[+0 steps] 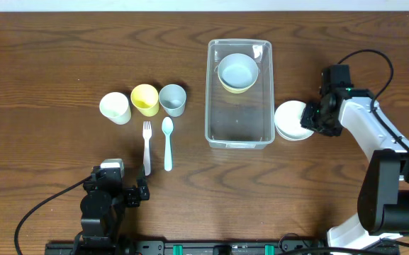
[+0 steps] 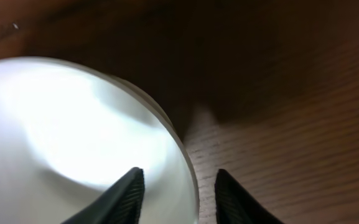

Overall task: Pack container
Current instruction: 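Grasp the white bowl rim with the right gripper, then stack the white bowl onto the bowls in the container, retract right arm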

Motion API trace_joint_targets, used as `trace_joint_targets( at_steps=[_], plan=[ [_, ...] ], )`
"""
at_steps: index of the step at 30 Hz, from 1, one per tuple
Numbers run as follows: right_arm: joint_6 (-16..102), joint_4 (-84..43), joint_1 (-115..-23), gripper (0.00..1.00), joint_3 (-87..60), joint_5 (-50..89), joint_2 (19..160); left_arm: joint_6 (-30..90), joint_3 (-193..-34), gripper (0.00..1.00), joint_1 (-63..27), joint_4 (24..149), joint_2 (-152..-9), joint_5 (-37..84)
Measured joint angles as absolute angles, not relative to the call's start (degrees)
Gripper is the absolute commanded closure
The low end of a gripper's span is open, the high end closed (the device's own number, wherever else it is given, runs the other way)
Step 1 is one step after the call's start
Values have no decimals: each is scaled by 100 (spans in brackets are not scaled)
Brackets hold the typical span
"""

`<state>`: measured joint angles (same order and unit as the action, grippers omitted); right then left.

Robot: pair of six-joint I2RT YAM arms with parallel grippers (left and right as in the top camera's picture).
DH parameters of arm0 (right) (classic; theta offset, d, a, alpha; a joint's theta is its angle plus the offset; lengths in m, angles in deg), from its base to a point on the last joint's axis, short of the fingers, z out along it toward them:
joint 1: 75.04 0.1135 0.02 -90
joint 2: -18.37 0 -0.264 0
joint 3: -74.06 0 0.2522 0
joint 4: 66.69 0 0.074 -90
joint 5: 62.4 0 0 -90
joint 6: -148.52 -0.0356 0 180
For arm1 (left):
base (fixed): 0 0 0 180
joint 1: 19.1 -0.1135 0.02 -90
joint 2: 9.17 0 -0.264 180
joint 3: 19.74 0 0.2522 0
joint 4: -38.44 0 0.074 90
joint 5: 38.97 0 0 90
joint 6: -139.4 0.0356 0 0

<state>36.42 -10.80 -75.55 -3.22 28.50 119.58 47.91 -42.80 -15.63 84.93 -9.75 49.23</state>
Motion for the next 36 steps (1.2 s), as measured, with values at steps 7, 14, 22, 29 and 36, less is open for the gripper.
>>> trace_joint_targets(
  at_steps=[7, 14, 22, 29, 36],
  plan=[
    [3615, -1237, -7555, 65, -279, 2855, 11958, 4791, -4280, 2, -1563, 8496, -975, 4923],
    [3462, -1576, -7557, 99, 65, 2793, 11914, 4791, -4280, 2, -1563, 8493, -975, 4923],
    [3460, -638, -7555, 99, -521, 3119, 11455, 4791, -4280, 2, -1563, 8493, -975, 4923],
    [3513, -277, -7127, 99, -2191, 2925, 10087, 4791, -4280, 2, -1563, 8493, -975, 4923],
    [3480, -846, -6150, 99, -2488, 2603, 10185, 4791, -4280, 2, -1563, 8496, -975, 4923]
  ],
)
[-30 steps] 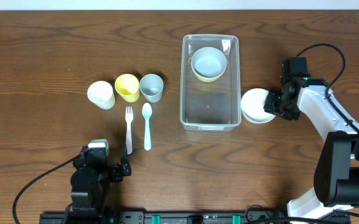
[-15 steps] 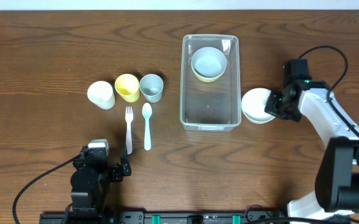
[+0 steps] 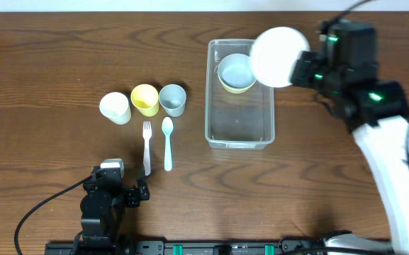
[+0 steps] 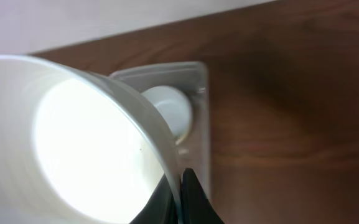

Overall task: Pack container
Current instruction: 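Stack the white bowl onto the bowls in the container, retract right arm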

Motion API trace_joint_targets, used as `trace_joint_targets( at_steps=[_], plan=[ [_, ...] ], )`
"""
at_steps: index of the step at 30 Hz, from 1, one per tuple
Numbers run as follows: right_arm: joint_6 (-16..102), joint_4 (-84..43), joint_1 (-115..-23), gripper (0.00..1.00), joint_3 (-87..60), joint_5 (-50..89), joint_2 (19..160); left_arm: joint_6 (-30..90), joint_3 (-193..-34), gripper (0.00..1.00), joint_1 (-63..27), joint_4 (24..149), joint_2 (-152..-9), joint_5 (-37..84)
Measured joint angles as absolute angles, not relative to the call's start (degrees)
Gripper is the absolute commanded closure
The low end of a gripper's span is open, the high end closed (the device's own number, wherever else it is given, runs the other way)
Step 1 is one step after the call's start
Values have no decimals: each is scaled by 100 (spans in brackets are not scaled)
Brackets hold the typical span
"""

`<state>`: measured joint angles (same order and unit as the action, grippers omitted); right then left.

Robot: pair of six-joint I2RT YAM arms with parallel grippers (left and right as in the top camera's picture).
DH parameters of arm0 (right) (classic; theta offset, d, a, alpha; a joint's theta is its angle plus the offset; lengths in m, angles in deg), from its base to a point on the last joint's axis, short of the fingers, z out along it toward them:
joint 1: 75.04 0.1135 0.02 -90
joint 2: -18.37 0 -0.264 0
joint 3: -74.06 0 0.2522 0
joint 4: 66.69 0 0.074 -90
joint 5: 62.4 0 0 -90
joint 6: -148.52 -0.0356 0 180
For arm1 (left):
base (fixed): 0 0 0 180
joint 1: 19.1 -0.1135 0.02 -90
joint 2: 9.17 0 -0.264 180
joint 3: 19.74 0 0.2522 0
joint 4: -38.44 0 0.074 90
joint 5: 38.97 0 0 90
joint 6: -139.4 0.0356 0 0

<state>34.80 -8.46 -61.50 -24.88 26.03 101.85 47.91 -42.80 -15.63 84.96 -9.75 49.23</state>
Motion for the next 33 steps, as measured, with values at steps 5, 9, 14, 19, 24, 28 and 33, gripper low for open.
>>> trace_joint_targets(
  at_steps=[5, 9, 14, 19, 24, 28, 33],
  plan=[
    [3421, -1770, -5977, 99, -2462, 2527, 11623, 4791, -4280, 2, -1563, 8493, -977, 4923],
    [3329, -2618, -5979, 99, -2425, 2297, 12563, 4791, -4280, 2, -1563, 8493, -975, 4923],
    [3191, -3049, -5979, 98, -2425, 2013, 13142, 4791, -4280, 2, -1563, 8493, -975, 4923],
    [3119, -3099, -5979, 68, -2425, 1924, 13256, 4791, -4280, 2, -1563, 8493, -975, 4923],
    [3305, -2745, -5981, 48, -2427, 1845, 13097, 4791, -4280, 2, -1563, 8493, -975, 4923],
    [3390, -1939, -6064, 36, -2467, 1803, 12388, 4793, -4280, 2, -1563, 8493, -975, 4923],
    [3349, -629, -6777, 16, -2707, 1816, 11066, 4791, -4280, 2, -1563, 8493, -975, 4923]
  ],
)
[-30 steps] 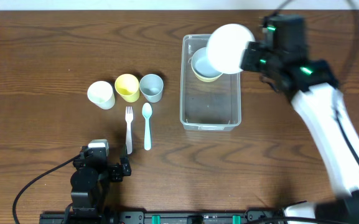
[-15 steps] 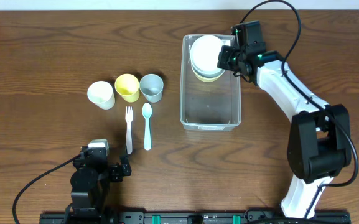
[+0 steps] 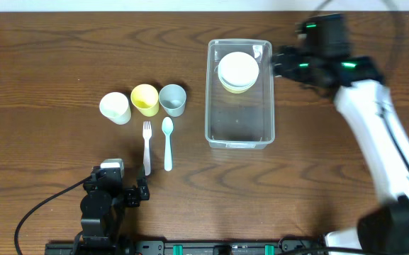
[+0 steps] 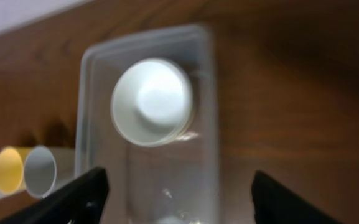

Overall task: Pack container
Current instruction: 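Stack the white bowl onto the bowls in the container, retract right arm, then reach the left gripper to the white cup and grasp it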

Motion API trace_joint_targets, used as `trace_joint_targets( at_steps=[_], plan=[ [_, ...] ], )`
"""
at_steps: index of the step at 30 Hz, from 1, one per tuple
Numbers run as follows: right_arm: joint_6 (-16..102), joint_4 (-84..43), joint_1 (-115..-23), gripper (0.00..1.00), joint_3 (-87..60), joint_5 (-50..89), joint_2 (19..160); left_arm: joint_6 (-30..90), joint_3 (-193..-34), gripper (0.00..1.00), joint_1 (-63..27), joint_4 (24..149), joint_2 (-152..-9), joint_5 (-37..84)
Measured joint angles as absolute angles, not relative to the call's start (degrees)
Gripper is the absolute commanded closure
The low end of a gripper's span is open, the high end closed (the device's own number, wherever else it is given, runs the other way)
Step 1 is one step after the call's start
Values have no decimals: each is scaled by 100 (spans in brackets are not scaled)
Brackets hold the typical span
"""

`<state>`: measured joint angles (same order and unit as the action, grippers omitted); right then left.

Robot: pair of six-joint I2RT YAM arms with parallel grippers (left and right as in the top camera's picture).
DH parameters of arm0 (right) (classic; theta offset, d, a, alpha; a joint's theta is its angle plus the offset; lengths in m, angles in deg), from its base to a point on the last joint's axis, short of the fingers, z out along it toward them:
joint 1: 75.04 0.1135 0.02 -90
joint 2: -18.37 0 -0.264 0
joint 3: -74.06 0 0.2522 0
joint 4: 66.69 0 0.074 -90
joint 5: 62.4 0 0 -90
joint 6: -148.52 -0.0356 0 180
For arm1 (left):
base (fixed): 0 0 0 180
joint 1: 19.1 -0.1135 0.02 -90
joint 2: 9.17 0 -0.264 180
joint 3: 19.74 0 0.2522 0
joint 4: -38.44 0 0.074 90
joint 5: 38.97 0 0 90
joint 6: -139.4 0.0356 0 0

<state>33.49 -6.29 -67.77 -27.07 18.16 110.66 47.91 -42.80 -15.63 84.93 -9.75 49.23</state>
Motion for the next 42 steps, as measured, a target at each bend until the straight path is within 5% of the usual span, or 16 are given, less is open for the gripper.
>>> trace_joint_targets(
  at_steps=[4, 13, 24, 42],
  plan=[
    [3344, 326, -7835, 1, -2807, 1865, 10546, 4791, -4280, 2, -1563, 8493, -975, 4923],
    [3331, 1390, -9258, 1, -2775, 1952, 10673, 4788, -4273, 2, -1563, 8332, -975, 4901],
    [3331, 1406, -9393, 1, -2775, 1945, 10673, 4155, -4979, 2, -1563, 8388, -1241, 4558],
    [3331, 1410, -9393, 1, -2759, 1941, 10677, 4061, -10376, 2, -1786, 10061, -8649, 5463]
  ],
)
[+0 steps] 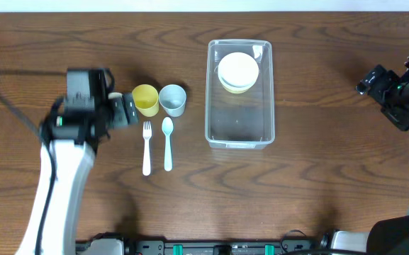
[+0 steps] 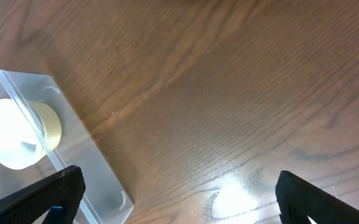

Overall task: Pack container
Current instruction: 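Reach the left gripper to the white cup and grasp it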

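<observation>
The clear plastic container (image 1: 239,131) lies mid-table. At its far end sits a stack of bowls (image 1: 238,71), a white one on top; both also show in the right wrist view, the container (image 2: 98,180) and the bowls (image 2: 17,134). My right gripper (image 1: 378,95) hangs open and empty over bare wood near the table's right edge (image 2: 176,190). My left gripper (image 1: 122,111) is at the left end of the cup row, covering the spot beside the yellow cup (image 1: 145,99). Its jaws cannot be made out. A grey-blue cup (image 1: 172,99), a white fork (image 1: 147,147) and a pale blue spoon (image 1: 167,144) lie nearby.
The left arm (image 1: 69,142) reaches in from the front left, over the table's left part. The fork and spoon lie just in front of the cups. Bare wood separates the container from the right gripper.
My right gripper has moved from beside the container's far right corner to the table's right edge, still open. My left arm has come from its parked spot at the front edge to the cup row.
First my right gripper stood open astride the rim of a white bowl to the right of the container. Then it was shut on that bowl, held above the container's far end. Then the bowl lay on the stack inside, the gripper open. Now that gripper is far right.
</observation>
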Motion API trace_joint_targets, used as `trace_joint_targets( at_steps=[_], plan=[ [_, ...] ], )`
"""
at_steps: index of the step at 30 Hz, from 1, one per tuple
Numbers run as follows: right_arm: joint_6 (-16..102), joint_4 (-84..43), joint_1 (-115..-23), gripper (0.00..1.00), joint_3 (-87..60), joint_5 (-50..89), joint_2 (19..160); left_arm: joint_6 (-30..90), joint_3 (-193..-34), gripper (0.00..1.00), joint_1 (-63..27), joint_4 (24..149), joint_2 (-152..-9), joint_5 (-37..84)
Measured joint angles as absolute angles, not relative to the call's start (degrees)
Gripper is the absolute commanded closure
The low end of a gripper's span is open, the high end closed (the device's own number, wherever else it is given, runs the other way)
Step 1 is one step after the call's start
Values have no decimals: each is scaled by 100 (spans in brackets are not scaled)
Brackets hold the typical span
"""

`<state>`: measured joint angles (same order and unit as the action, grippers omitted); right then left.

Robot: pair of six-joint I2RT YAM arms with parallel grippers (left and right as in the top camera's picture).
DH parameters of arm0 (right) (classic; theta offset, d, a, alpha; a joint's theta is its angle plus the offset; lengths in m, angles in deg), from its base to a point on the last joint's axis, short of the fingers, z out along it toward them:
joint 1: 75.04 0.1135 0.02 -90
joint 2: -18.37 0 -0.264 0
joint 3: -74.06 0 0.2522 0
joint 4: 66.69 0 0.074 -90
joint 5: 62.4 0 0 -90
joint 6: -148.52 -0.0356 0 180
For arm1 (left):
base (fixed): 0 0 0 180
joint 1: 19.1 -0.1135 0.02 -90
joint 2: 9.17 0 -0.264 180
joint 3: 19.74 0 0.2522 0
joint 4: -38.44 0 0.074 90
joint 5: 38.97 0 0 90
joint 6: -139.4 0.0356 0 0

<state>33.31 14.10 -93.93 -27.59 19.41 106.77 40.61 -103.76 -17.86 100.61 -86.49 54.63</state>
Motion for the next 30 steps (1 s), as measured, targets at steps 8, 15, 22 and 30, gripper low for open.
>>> trace_joint_targets(
  at_steps=[8, 15, 22, 30],
  plan=[
    [3331, 1410, -9393, 1, -2759, 1943, 10679, 3610, -10815, 2, -2094, 9960, -9424, 5522],
    [3331, 1410, -9393, 1, -2759, 1943, 10679, 2386, -10837, 2, -3242, 9929, -9549, 5310],
    [3331, 1410, -9393, 1, -2759, 1943, 10679, 2469, -10854, 2, -3364, 9949, -10224, 5091],
    [3331, 1410, -9393, 1, -2759, 1943, 10679, 2996, -10854, 5, -3351, 9890, -10954, 4794]
  ],
)
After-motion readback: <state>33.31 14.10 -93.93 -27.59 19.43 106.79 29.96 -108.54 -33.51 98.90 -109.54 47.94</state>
